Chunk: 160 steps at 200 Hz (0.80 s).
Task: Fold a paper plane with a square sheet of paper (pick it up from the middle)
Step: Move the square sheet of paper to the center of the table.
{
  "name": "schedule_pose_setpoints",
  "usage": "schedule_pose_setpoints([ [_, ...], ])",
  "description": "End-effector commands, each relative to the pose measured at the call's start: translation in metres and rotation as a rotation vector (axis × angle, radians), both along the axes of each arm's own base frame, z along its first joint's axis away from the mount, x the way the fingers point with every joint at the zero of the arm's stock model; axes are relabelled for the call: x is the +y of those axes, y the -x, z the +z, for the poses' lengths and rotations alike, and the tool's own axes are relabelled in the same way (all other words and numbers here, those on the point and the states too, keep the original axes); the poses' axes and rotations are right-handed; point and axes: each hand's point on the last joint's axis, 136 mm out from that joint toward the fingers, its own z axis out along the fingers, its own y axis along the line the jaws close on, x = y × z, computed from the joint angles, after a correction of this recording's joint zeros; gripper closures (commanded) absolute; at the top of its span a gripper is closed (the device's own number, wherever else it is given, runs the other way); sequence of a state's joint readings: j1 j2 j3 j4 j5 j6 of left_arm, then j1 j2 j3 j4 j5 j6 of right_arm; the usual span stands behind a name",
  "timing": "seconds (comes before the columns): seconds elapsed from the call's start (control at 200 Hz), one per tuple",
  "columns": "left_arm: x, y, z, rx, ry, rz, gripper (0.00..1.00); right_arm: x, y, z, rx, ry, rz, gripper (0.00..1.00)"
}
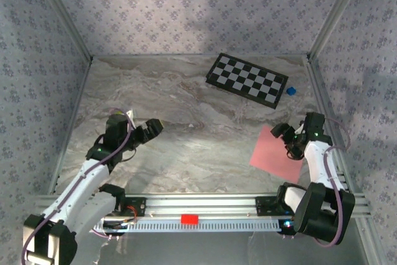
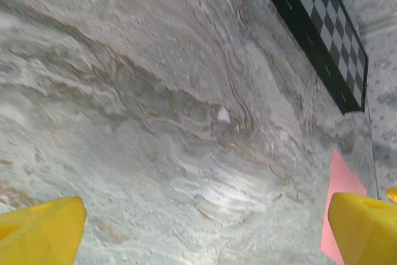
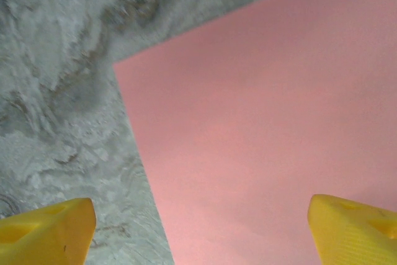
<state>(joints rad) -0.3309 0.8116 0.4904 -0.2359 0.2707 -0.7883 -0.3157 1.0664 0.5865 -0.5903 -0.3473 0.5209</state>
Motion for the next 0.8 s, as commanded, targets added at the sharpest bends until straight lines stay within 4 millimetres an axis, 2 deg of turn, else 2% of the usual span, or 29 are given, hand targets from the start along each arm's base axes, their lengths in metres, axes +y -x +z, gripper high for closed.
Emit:
schedule_pose_setpoints([
  [0.0,-0.004,0.006,-0.004,0.025,-0.007,0.005,0.0,0.01,0.008,-0.009,0.041,-0.06,0.017,0.11],
  [0.11,-0.006,0.01,-0.007,0.036,-0.014,-0.006,0.0,0.014,0.012,-0.019,0.078,-0.069,0.043,0.12],
  [0.13,-0.006,0.01,-0.006,0.037,-0.015,-0.006,0.0,0.013,0.007,-0.019,0.061,-0.061,0.049,0.12],
  [0.245,-0.004,0.013,-0.006,0.045,-0.029,-0.009,0.0,0.016,0.007,-0.029,0.093,-0.057,0.076,0.12],
  [0.415,-0.003,0.014,-0.006,0.046,-0.036,-0.008,0.0,0.03,0.002,-0.042,0.146,-0.051,0.155,0.12],
  [0.635,-0.002,0.017,-0.003,0.053,-0.055,-0.021,0.0,0.055,-0.006,-0.052,0.204,-0.006,0.272,0.12],
  [0.795,0.001,0.02,-0.003,0.063,-0.069,-0.018,0.0,0.09,-0.013,-0.052,0.19,-0.025,0.323,0.11],
])
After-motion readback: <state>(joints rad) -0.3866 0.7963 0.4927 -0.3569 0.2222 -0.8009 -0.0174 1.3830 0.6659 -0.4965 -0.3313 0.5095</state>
